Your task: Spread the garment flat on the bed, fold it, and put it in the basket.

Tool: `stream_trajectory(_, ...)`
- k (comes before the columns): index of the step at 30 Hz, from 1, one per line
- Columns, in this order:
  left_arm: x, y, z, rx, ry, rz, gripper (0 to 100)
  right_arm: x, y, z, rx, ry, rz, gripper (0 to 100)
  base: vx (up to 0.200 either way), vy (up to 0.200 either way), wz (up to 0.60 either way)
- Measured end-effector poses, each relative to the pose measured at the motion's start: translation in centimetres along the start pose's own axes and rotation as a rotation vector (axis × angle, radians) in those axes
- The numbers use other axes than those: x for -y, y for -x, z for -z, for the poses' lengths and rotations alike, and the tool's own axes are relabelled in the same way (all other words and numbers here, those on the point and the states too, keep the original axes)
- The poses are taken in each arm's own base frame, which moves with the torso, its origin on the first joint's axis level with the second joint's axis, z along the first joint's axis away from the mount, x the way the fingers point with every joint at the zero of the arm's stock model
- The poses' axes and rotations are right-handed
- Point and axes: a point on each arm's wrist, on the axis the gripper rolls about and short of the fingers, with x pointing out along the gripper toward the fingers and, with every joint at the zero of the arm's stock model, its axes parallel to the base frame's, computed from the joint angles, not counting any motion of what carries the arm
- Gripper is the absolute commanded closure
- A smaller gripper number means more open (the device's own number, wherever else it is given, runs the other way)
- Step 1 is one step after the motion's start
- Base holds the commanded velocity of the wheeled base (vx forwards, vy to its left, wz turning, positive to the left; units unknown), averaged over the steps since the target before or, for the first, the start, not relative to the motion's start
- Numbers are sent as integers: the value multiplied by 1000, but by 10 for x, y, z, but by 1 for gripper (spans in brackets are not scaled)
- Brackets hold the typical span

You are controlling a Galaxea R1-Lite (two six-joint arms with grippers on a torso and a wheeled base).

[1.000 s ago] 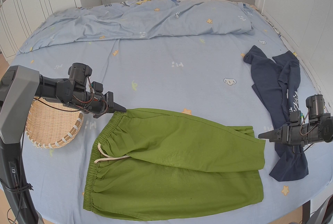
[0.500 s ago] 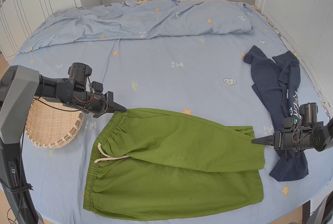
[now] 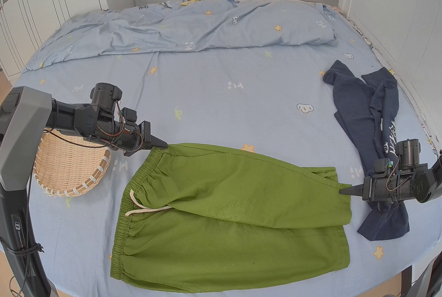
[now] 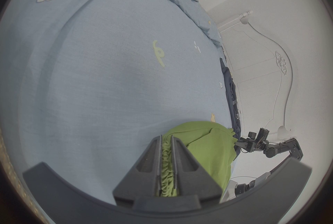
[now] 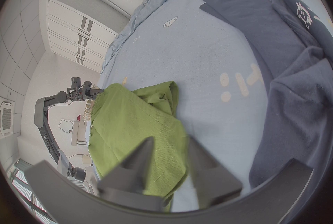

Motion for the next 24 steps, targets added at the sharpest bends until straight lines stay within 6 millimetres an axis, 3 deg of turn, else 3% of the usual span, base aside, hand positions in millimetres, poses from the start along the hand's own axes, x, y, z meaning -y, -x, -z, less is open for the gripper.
stream_trajectory(13, 4, 9, -3, 16, -6, 0, 100, -3, 6, -4, 22, 5, 0, 100, 0, 0, 0)
stream_trajectory(18, 10, 18, -4, 32, -15, 2, 100, -20, 23, -14, 66, 1, -10, 100, 0, 0, 0)
stream_trajectory(24, 20, 32, -5, 54, -29, 7, 100, -54, 55, -32, 99, 10, -31, 100, 0, 0, 0)
